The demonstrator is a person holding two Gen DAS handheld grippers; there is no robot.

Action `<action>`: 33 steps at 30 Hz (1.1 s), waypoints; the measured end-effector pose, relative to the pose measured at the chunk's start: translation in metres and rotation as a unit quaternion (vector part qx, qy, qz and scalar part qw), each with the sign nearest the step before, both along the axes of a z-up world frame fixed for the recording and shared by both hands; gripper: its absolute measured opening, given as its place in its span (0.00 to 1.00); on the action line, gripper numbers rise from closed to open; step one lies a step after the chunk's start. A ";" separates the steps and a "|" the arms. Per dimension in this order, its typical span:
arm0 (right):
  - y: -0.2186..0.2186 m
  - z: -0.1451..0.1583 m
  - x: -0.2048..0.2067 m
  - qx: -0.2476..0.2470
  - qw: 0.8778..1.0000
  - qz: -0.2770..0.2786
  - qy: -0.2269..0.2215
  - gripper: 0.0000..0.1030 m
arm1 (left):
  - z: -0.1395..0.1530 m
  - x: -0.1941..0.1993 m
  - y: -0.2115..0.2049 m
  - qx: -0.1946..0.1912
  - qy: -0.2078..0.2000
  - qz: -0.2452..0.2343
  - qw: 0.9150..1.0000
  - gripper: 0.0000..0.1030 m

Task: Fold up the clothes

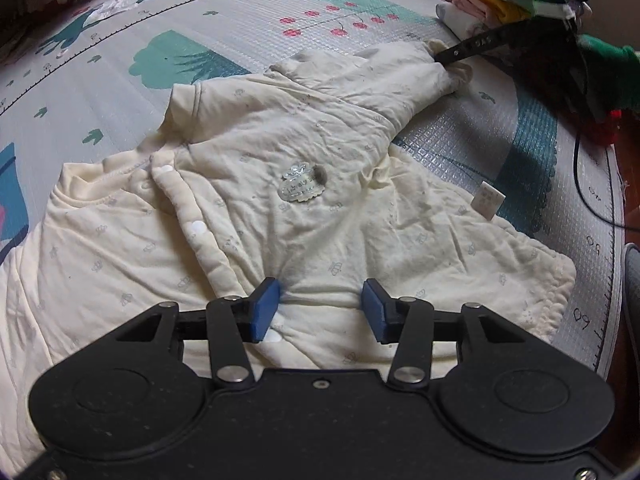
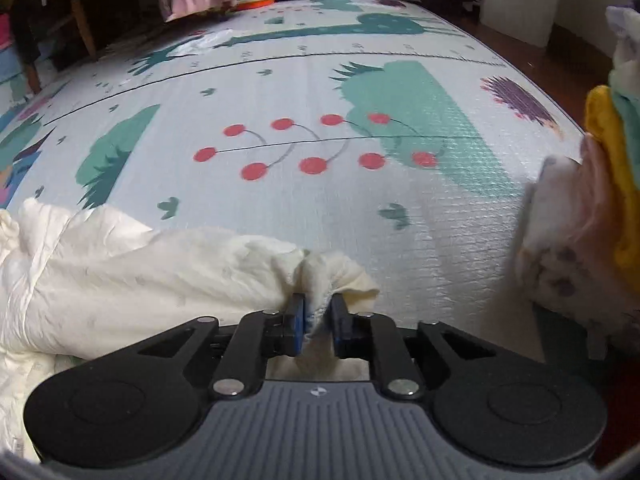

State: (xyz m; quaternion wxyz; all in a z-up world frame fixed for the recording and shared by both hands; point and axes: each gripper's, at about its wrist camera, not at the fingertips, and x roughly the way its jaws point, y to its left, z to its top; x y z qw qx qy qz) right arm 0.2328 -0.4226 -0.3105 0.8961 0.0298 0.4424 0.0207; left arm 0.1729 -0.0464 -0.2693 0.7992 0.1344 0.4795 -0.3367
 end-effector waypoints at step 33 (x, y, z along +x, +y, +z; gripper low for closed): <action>0.212 -0.006 -0.131 0.002 0.930 0.367 -0.017 0.39 | 0.005 0.174 0.011 -0.042 -0.013 0.124 0.991 0.03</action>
